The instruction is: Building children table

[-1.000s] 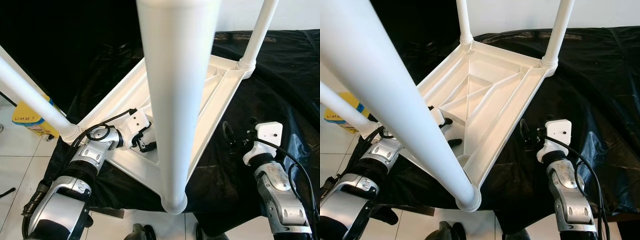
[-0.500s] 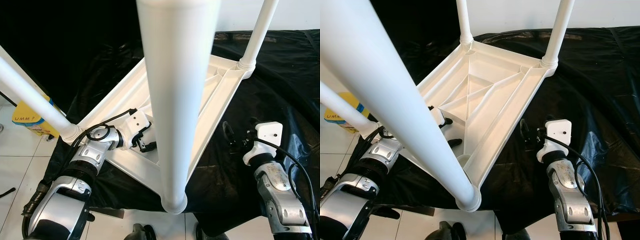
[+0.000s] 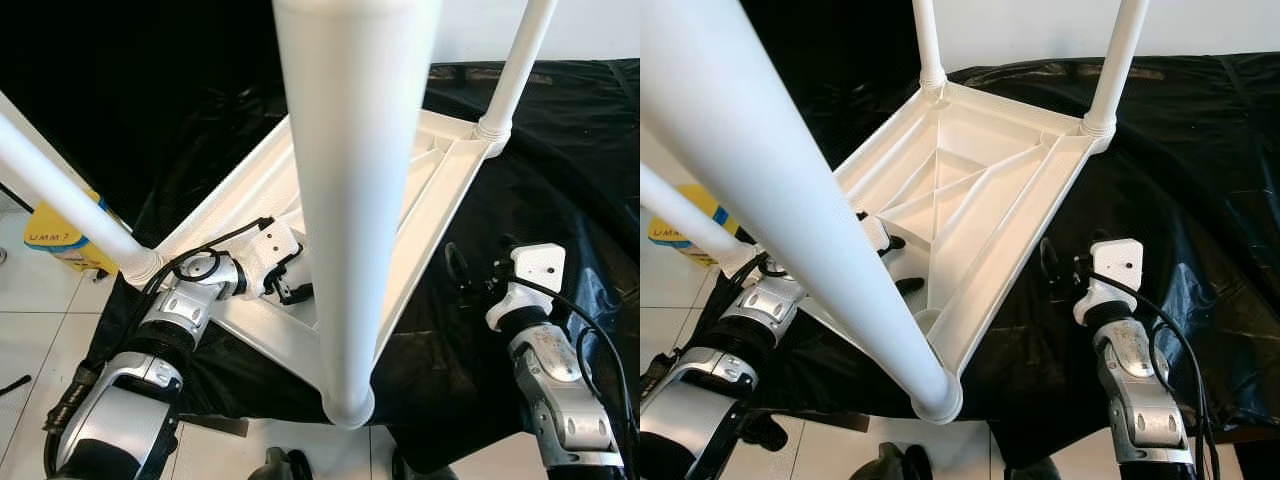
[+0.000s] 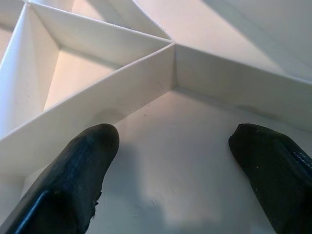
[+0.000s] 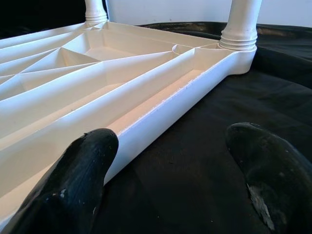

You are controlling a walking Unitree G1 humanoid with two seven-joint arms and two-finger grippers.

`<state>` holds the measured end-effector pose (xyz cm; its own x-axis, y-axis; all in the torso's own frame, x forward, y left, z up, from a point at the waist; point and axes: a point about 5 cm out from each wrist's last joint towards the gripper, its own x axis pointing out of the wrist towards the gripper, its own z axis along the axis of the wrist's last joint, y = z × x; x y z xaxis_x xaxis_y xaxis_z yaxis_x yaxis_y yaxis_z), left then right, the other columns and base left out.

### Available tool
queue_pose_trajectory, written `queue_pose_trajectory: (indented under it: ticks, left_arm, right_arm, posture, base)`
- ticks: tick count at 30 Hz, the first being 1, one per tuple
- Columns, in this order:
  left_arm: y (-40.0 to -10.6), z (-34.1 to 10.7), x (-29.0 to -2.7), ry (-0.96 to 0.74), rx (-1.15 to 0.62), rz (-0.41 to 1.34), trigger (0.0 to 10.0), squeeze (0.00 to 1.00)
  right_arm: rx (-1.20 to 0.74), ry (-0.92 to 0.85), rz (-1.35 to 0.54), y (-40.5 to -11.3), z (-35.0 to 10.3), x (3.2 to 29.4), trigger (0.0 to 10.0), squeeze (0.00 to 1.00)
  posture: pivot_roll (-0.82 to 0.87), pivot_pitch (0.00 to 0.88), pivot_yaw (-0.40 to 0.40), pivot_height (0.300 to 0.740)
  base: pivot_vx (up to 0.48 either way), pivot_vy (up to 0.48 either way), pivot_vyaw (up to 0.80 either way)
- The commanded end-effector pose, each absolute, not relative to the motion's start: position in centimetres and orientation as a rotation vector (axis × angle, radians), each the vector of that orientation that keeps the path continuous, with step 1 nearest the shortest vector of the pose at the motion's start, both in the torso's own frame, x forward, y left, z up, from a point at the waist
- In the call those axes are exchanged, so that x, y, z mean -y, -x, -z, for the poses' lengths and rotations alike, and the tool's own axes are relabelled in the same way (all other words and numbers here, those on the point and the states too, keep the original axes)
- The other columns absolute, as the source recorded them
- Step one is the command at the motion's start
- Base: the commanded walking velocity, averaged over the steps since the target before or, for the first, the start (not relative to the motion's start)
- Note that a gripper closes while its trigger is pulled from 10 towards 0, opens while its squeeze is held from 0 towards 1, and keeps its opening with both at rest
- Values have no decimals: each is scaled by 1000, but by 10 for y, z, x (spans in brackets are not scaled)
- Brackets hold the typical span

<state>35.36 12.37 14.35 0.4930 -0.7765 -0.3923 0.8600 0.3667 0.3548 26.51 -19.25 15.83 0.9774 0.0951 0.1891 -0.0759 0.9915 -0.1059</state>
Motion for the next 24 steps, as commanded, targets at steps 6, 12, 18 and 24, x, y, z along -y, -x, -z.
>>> queue_pose_trajectory:
  ticks: [6, 12, 18, 24]
  left_arm:
    - [-348, -125, -131, -565, -264, 1067, 9255, 0]
    - [-329, -171, -148, -315, 37, 1022, 10000, 0]
    - [-319, -206, -153, -242, 192, 999, 10000, 0]
    - [-337, -196, -148, -150, 122, 941, 10000, 0]
  right_arm:
    - [187, 96, -85, -263, -157, 192, 10000, 0]
    - [172, 87, -110, -266, -153, 190, 10000, 0]
    - [175, 54, -179, -274, -148, 172, 10000, 0]
    - [127, 25, -229, -286, -131, 158, 10000, 0]
  posture:
    - [-162, 188, 104, 740]
    - [-144, 154, 47, 740]
    - [-118, 110, 50, 740]
    - [-14, 109, 37, 740]
  base:
    - [0, 0, 0]
    - [0, 0, 0]
    - [0, 0, 0]
    - [0, 0, 0]
